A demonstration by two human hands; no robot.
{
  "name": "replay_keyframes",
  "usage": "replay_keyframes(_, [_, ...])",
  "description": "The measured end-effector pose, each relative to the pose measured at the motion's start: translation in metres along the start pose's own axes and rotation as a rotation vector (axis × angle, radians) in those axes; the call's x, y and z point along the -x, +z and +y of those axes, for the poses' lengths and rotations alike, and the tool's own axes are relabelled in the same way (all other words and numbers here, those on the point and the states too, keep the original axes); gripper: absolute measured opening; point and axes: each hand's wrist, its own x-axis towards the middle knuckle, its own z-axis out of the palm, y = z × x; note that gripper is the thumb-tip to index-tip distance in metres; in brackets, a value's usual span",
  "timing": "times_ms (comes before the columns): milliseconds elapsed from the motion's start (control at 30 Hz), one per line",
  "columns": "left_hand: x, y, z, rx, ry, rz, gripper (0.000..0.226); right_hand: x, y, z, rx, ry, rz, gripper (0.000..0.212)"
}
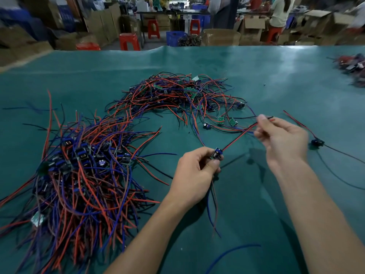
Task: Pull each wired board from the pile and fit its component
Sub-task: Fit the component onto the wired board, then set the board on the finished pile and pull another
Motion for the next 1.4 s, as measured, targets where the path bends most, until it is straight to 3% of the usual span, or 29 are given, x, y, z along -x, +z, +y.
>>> replay_keyframes(100, [-0.001, -0.001, -0.002, 0.053, -0.001, 0.101, 0.021, -0.006, -0.008, -0.009, -0.275, 0.047, 0.207, 0.014])
replay_keyframes(167, [-0.004, -0.003, -0.001, 0.131, 0.0, 0.213, 0.019, -0.004, -0.007, -0.011, -0.278, 0.083, 0.227, 0.014])
replay_keyframes(233, [-0.004, -0.005, -0.001, 0.175, 0.006, 0.271, 0.016, 0.009, 0.004, -0.004, -0.071, 0.151, 0.052, 0.016])
replay_keyframes(300, [-0.004, -0.004, -0.001, 0.169, 0.017, 0.264, 0.016, 0.029, 0.019, 0.008, 0.197, 0.206, -0.291, 0.02])
replay_keyframes(367, [-0.002, -0.004, 0.0, 0.119, 0.03, 0.229, 0.019, 0.047, 0.031, 0.018, 0.35, 0.146, -0.6, 0.023])
replay_keyframes(433, [-0.002, -0.005, 0.0, 0.094, 0.018, 0.212, 0.026, 0.054, 0.034, 0.024, 0.382, 0.029, -0.704, 0.024])
replay_keyframes(533, [-0.002, -0.002, 0.0, 0.089, -0.023, 0.173, 0.026, 0.045, 0.032, 0.019, 0.443, -0.136, -0.569, 0.023])
replay_keyframes(700, [0.002, 0.001, 0.001, -0.021, 0.024, 0.104, 0.026, 0.031, 0.043, -0.031, 0.342, -0.327, -0.28, 0.024])
replay_keyframes(833, [0.003, 0.002, -0.001, -0.24, 0.093, 0.1, 0.019, 0.051, 0.106, -0.086, 0.22, -0.557, -0.439, 0.034])
replay_keyframes(900, [0.003, 0.002, -0.001, -0.254, 0.107, 0.112, 0.017, 0.067, 0.147, -0.092, 0.367, -0.58, -0.662, 0.044])
replay_keyframes(1000, [0.003, 0.0, 0.0, -0.222, 0.071, 0.142, 0.017, 0.079, 0.189, -0.072, 0.892, -0.358, -1.039, 0.065])
replay_keyframes(1067, [0.002, 0.0, 0.001, -0.218, 0.059, 0.155, 0.014, 0.061, 0.19, -0.047, 1.269, -0.369, -1.012, 0.064])
replay_keyframes(1167, [0.003, 0.002, 0.003, -0.233, 0.089, 0.179, 0.01, 0.013, 0.158, -0.02, 1.618, -0.441, -0.736, 0.028])
replay_keyframes(1233, [0.002, 0.001, 0.005, -0.262, 0.106, 0.199, 0.009, -0.007, 0.131, -0.003, 1.788, -0.352, -0.67, 0.033])
replay_keyframes(1400, [0.0, 0.0, 0.002, -0.308, 0.115, 0.219, 0.011, -0.029, 0.095, 0.017, 1.71, -0.369, -0.699, 0.008])
